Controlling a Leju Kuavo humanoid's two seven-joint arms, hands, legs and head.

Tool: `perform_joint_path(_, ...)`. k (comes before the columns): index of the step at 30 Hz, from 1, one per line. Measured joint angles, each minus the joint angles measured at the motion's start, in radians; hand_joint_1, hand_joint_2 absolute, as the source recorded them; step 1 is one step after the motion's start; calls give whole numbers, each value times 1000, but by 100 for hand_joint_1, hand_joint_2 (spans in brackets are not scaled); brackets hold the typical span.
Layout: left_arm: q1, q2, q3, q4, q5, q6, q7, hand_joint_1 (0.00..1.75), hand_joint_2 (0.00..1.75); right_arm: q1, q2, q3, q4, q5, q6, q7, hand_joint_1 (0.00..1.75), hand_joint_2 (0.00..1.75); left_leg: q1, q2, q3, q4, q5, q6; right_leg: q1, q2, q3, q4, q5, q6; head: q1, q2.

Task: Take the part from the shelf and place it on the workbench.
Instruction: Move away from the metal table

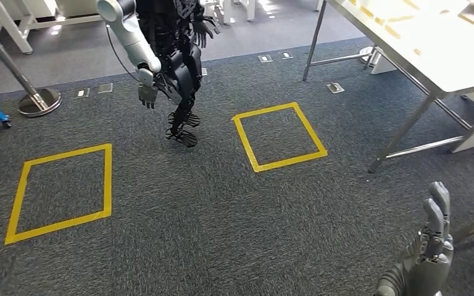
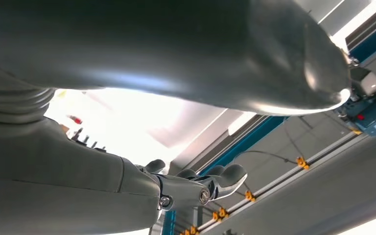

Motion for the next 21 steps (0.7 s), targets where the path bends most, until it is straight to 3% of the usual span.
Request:
perform_joint_path(2, 0, 0, 0, 0, 0, 0, -2, 0, 175, 3, 2, 1, -1, 10, -1, 0, 0, 0, 1, -24, -7, 0, 5, -13, 1, 35, 28, -69, 15, -3, 1, 0)
perform_joint_path(4, 4, 1, 0, 0, -2, 0, -3, 0, 175, 6, 7, 4, -5, 29, -1, 0, 0, 0, 5, -45, -14, -6, 13, -31, 4, 22, 29, -75, 18, -14, 1, 0)
perform_joint_path(5, 7, 1, 0, 0, -4, 0, -4, 0, 175, 6, 12, 7, -8, 40, 2, 0, 0, 0, 6, -40, -17, -4, 13, -36, 5, 9, 30, -79, 23, -21, 1, 0)
perform_joint_path(7, 10, 2, -1, 0, -7, 0, -4, 0, 175, 11, 26, 13, -17, 60, 12, 0, 0, 0, 4, 11, -40, 38, -17, -43, 3, -19, 32, -87, 30, -38, -4, 0)
perform_joint_path(9, 7, 2, -3, 0, -11, -2, -4, 0, 175, 19, 42, 16, -24, 74, 26, 0, 0, 0, 2, 70, -91, 154, -84, -46, 7, -52, 30, -90, 31, -47, -10, 0)
perform_joint_path(11, 6, 2, -6, 0, -14, -3, -3, 0, 175, 23, 57, 16, -29, 80, 37, 0, 0, 0, 5, 86, -129, 252, -124, -52, 11, -86, 28, -89, 30, -49, -11, 0)
perform_joint_path(12, 8, 3, -7, 0, -15, -4, -3, 0, 175, 24, 64, 16, -32, 81, 41, 0, 0, 0, 5, 90, -124, 253, -119, -53, 11, -102, 28, -89, 30, -49, -11, 0)
perform_joint_path(14, 10, 5, -8, 0, -16, -5, -2, 0, 175, 24, 73, 16, -39, 81, 48, 0, 0, 0, 6, 110, -58, 153, -70, -54, 11, -130, 30, -87, 28, -46, -12, 0)
perform_joint_path(16, 8, 8, -9, 0, -17, -5, -2, 0, 175, 25, 78, 16, -45, 81, 53, 0, 0, 0, 3, 153, 13, 33, -36, -44, 16, -153, 32, -83, 22, -37, -11, 0)
perform_joint_path(17, 7, 8, -11, 0, -17, -6, -2, 0, 175, 25, 79, 16, -47, 82, 53, 0, 0, 0, 1, 165, 28, 2, -32, -37, 18, -163, 33, -81, 20, -31, -9, 0)
perform_joint_path(19, 9, 9, -15, 0, -17, -6, -2, 0, 175, 24, 81, 16, -50, 84, 53, 0, 0, 0, -3, 154, 26, -8, -31, -22, 18, -181, 38, -81, 18, -19, -7, 0)
perform_joint_path(20, 11, 10, -16, 0, -17, -6, -1, 0, 175, 24, 82, 16, -51, 84, 53, 0, 0, 0, -3, 143, 26, -11, -29, -15, 16, -179, 41, -79, 16, -12, -7, 0)
perform_joint_path(21, 12, 10, -17, 0, -18, -6, -1, 0, 175, 23, 83, 16, -52, 84, 53, 0, 0, 0, -1, 132, 27, -14, -26, -9, 13, -159, 40, -70, 7, -5, -6, 0)
